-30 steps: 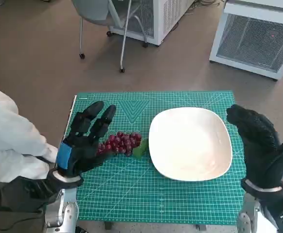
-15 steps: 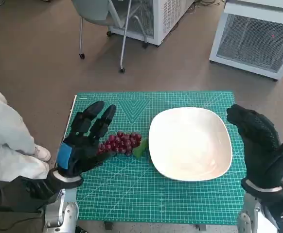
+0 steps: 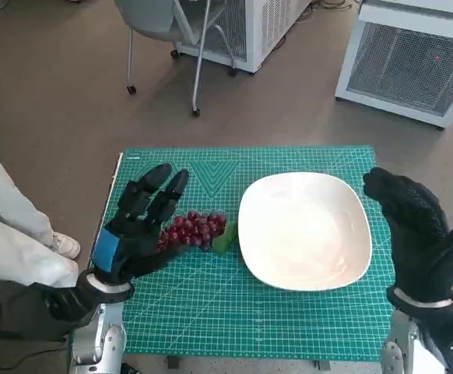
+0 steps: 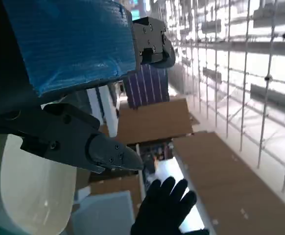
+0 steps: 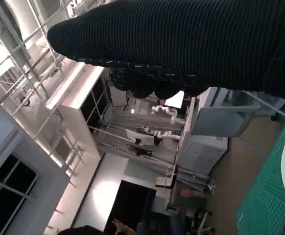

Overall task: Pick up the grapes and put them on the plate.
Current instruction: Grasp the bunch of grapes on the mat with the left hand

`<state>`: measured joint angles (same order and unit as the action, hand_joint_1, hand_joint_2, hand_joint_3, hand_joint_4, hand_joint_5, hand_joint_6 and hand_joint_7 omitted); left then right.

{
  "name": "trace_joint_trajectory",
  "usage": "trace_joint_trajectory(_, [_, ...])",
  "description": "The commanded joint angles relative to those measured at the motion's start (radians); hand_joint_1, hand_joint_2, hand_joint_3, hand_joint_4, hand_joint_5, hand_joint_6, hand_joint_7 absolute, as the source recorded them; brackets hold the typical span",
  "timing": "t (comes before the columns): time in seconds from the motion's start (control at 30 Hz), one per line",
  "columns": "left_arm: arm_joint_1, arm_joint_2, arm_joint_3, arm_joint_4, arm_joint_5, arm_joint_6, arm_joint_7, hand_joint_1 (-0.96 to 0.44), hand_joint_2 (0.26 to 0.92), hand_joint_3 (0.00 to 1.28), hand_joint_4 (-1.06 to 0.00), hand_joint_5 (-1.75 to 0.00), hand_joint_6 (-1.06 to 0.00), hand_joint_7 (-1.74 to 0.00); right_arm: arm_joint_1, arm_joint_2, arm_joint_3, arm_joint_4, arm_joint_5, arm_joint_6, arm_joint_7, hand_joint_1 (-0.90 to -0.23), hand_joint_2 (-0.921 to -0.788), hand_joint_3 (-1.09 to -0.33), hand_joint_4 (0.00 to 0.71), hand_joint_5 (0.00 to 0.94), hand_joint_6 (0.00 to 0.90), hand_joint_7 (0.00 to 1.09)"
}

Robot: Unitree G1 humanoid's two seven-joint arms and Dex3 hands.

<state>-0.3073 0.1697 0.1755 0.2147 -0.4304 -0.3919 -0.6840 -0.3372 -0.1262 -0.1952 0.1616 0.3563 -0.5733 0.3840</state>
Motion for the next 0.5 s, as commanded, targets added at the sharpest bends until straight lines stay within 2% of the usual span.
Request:
trace_joint_trajectory(0.03, [0.003, 0.049, -0.014, -0.007, 0.024, -0.001, -0.034, -0.25, 0.85, 0.01, -0.01, 0.0, 0.0, -0.07, 0.015, -0.009, -0.003, 0.005, 0.008, 0.014, 0.009, -0.481, -0.921, -0.542, 0.66, 0.002, 0.321, 0.69])
trace_joint_trajectory(0.23, [-0.003, 0.085, -0.017, -0.006, 0.024, 0.018, -0.055, -0.31, 0.825, 0.0, 0.0, 0.0, 0.0, -0.01, 0.014, -0.01, 0.0, 0.006, 0.001, 0.01, 0.006, -0.477, -0.921, -0.541, 0.66, 0.002, 0.321, 0.69])
trace_joint_trajectory(0.5, [-0.001, 0.09, -0.02, -0.02, 0.037, 0.027, -0.031, -0.32, 0.818, 0.0, 0.0, 0.0, 0.0, 0.0, 0.01, -0.013, -0.001, 0.013, 0.0, 0.007, 0.008, -0.477, -0.921, -0.541, 0.66, 0.001, 0.32, 0.69])
